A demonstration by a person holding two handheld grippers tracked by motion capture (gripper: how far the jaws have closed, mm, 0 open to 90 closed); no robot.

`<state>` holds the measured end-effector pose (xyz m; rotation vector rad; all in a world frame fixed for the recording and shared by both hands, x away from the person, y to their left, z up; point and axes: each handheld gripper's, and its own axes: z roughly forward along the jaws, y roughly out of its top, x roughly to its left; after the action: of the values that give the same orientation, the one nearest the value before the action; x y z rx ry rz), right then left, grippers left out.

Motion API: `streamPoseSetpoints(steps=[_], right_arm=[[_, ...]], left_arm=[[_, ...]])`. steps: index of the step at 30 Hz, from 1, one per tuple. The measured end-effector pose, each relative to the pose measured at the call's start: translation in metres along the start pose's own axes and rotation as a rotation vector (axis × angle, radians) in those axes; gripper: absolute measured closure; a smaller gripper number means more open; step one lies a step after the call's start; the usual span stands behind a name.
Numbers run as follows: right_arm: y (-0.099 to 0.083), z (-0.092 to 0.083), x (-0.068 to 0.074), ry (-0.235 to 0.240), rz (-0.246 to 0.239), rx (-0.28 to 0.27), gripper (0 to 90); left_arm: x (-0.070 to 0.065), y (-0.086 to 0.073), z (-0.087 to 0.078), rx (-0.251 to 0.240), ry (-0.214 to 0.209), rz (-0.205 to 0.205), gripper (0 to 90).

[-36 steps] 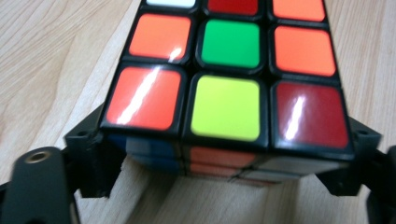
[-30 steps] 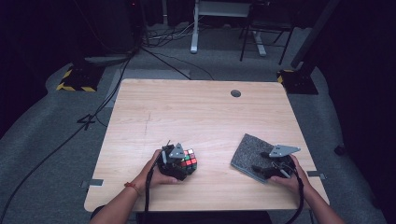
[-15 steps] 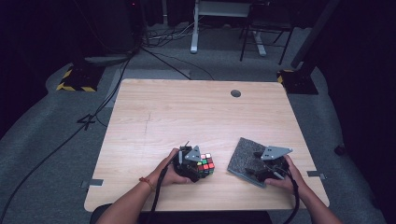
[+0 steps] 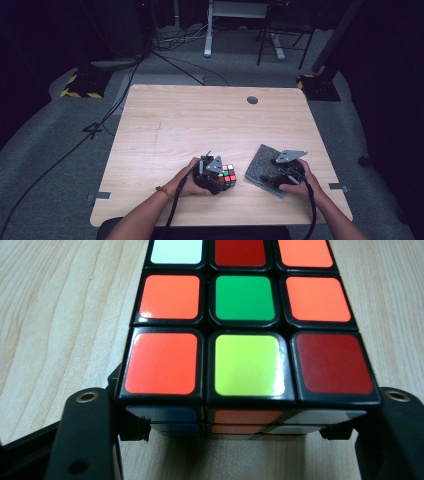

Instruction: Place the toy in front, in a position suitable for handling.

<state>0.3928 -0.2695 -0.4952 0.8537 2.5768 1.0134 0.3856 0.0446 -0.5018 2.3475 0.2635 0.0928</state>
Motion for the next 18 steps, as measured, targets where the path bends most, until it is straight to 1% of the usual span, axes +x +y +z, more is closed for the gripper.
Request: streamPoseSetpoints(steps=[1,2,4,5,6,7,8,9,11,12,13,14,15,16,17,18], right_arm=[[-0.0008,0.0001,-0.0003,0.005,0.003,-0.006,19.7],[-0.0010,-0.0003,-0.0008,0.008,0.001,-0.005,20.9],[-0.0008,-0.0008,-0.0004,0.012,0.002,-0.004,24.6],[-0.0005,-0.0014,0.0002,0.019,-0.001,-0.002,28.7],[-0.0005,-0.0014,0.0002,0.019,-0.001,-0.002,28.7],[0.0005,-0.0033,0.0021,0.030,-0.012,0.001,39.5],[0.0005,-0.0033,0.0021,0.030,-0.012,0.001,39.5],[0.0007,-0.0044,0.0035,0.031,-0.013,-0.002,48.9],[0.0007,-0.0053,0.0046,0.031,-0.012,-0.004,57.3],[0.0007,-0.0053,0.0046,0.031,-0.012,-0.004,57.3],[0.0007,-0.0057,0.0054,0.033,-0.014,-0.005,60.7],[0.0005,-0.0060,0.0062,0.036,-0.020,-0.008,66.4],[0.0005,-0.0060,0.0062,0.036,-0.020,-0.008,66.4],[0.0006,-0.0066,0.0075,0.033,-0.026,-0.013,71.1],[0.0007,-0.0068,0.0082,0.031,-0.029,-0.014,72.3],[0.0011,-0.0072,0.0090,0.026,-0.036,-0.015,73.2]], left_arm=[[0.0000,0.0000,0.0000,0.000,0.000,0.000,30.2],[0.0004,0.0003,0.0005,0.006,0.015,-0.012,27.7],[0.0004,0.0005,0.0011,0.013,0.031,-0.030,22.5],[0.0007,0.0004,0.0011,0.015,0.034,-0.034,20.3],[0.0007,0.0004,0.0011,0.015,0.034,-0.034,19.9],[-0.0001,-0.0002,0.0005,0.017,0.044,-0.041,19.4],[-0.0001,-0.0002,0.0005,0.017,0.044,-0.041,18.9],[-0.0011,-0.0003,0.0005,0.020,0.054,-0.055,18.1],[-0.0017,-0.0006,0.0003,0.021,0.058,-0.058,17.6],[-0.0017,-0.0006,0.0003,0.021,0.058,-0.058,17.6],[-0.0019,-0.0006,0.0002,0.021,0.058,-0.058,17.6],[-0.0019,-0.0007,0.0001,0.022,0.058,-0.056,17.9],[-0.0022,-0.0008,0.0000,0.018,0.056,-0.056,17.9],[-0.0029,-0.0013,-0.0010,0.006,0.044,-0.045,23.1],[-0.0036,-0.0017,-0.0018,-0.004,0.040,-0.041,29.7],[-0.0036,-0.0017,-0.0018,-0.004,0.040,-0.041,33.1]])
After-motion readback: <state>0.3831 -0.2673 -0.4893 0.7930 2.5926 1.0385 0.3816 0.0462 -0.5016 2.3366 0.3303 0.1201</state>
